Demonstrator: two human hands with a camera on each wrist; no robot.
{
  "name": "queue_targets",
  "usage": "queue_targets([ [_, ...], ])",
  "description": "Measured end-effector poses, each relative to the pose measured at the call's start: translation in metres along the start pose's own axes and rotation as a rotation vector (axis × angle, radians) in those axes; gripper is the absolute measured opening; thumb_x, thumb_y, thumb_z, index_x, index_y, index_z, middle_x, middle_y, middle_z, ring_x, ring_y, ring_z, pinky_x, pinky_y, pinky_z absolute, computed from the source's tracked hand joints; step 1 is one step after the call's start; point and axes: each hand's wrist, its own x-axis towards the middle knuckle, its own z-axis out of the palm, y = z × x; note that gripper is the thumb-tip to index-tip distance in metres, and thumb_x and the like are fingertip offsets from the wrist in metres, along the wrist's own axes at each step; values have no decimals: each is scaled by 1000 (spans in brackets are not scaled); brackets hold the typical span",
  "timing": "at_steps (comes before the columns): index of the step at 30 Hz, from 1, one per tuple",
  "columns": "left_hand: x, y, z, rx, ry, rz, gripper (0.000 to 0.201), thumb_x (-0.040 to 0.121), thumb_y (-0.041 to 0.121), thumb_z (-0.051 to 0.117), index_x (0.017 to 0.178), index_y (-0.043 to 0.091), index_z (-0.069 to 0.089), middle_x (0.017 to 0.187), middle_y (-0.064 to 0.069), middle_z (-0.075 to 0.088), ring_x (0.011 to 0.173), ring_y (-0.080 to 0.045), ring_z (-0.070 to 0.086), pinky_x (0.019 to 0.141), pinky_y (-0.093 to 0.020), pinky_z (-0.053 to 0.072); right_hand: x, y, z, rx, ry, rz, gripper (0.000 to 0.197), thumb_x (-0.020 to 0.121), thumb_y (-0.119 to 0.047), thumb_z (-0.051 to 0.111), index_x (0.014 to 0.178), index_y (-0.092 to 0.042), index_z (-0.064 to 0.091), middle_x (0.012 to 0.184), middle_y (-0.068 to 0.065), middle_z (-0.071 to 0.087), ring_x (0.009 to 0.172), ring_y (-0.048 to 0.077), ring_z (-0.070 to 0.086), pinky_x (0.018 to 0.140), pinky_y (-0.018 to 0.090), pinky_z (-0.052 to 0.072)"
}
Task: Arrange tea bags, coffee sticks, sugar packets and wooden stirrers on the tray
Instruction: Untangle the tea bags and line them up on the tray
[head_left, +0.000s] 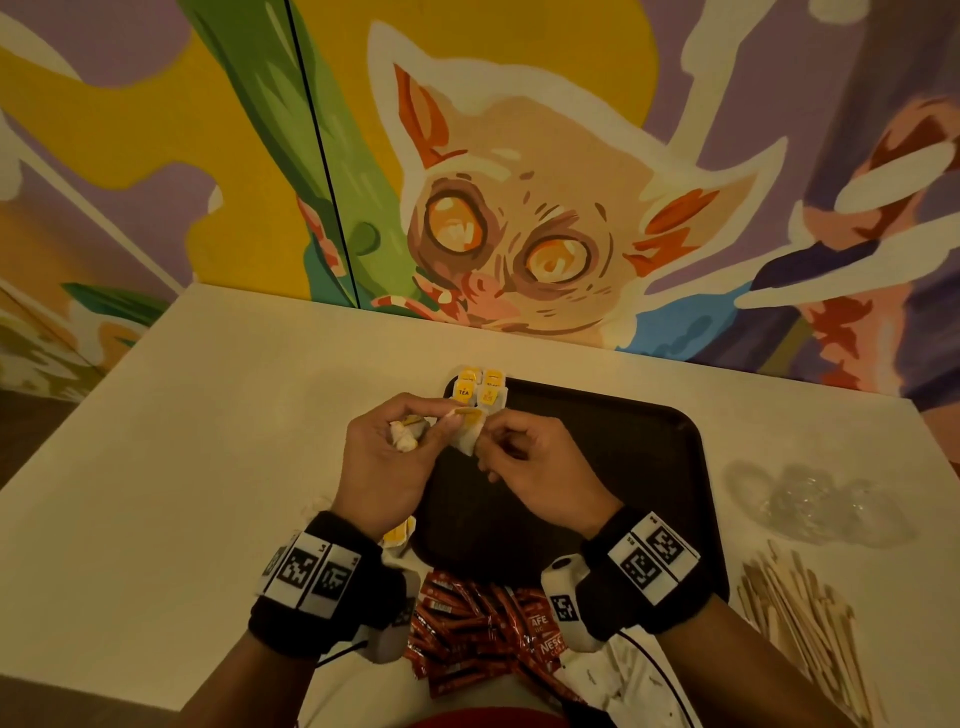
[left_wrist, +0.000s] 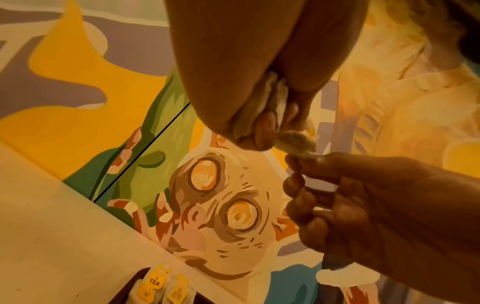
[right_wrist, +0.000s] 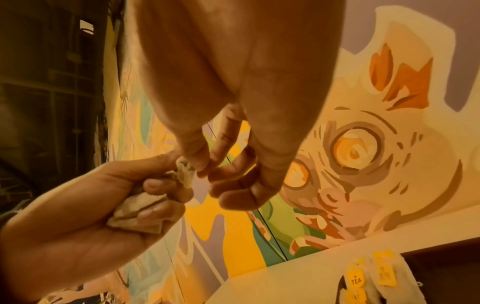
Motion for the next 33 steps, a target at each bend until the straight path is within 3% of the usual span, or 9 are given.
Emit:
queue_targets([
  [3,1,-3,2,14,56,-17,5,83,0,67,88,0,68,61,10,64,45,2,52,48,-8,39,-1,-2,-2,30,42,-10,26,93,-12,64,117,-20,63,107,-1,66,87,14,67,78,29,56],
  [6,0,-4,5,33,74,-32,6,84,1,68,89,-1,68,59,11,63,44,2,50,46,-9,38,-3,-7,-1,112,91,-45,30,91,-12,67,120,-20,61,114,-1,64,90,14,66,85,32,54],
  [11,-1,-6,9,26,105,-95,2,83,7,68,85,8,69,59,6,64,41,-3,45,41,-15,36,0,2,11,86,184,-104,2,90,-17,69,90,-18,69,86,1,69,84,16,67,81,32,57],
  [15,-1,-11,8,50,135,-148,3,84,10,69,86,10,70,53,5,60,39,-6,38,39,-19,32,3,12,14,100,179,-53,7,90,-18,68,92,-12,71,84,3,69,73,9,63,67,24,53],
  [19,-1,-24,2,122,162,-232,5,85,15,70,88,12,71,55,6,59,42,-9,42,40,-22,35,13,24,12,83,151,77,15,91,-17,68,104,-12,72,94,3,71,67,-2,62,60,18,51],
  [22,0,-38,-5,91,275,-374,3,88,13,68,89,10,70,63,3,59,48,-8,47,43,-22,40,26,40,4,25,158,192,9,91,-20,67,100,-22,70,95,-6,70,67,-6,62,60,14,50],
  [26,-4,-52,-18,-16,304,-529,8,91,9,61,91,2,65,73,-11,56,55,-15,45,47,-25,38,55,72,-8,-63,193,358,18,91,-23,68,107,-17,70,101,-4,70,70,2,63,61,15,50],
  [29,-7,-61,-26,-88,283,-652,9,94,11,58,92,4,62,80,-10,62,57,-16,49,52,-29,37,75,95,-13,-135,224,472,23,91,-25,68,112,-14,69,101,1,71,67,4,64,62,17,50],
  [33,-9,-71,-31,-131,274,-748,12,95,10,55,100,0,58,84,-12,61,59,-16,51,50,-26,37,98,113,-16,-179,241,566,25,91,-23,68,114,-13,67,105,6,71,65,5,63,54,13,46],
])
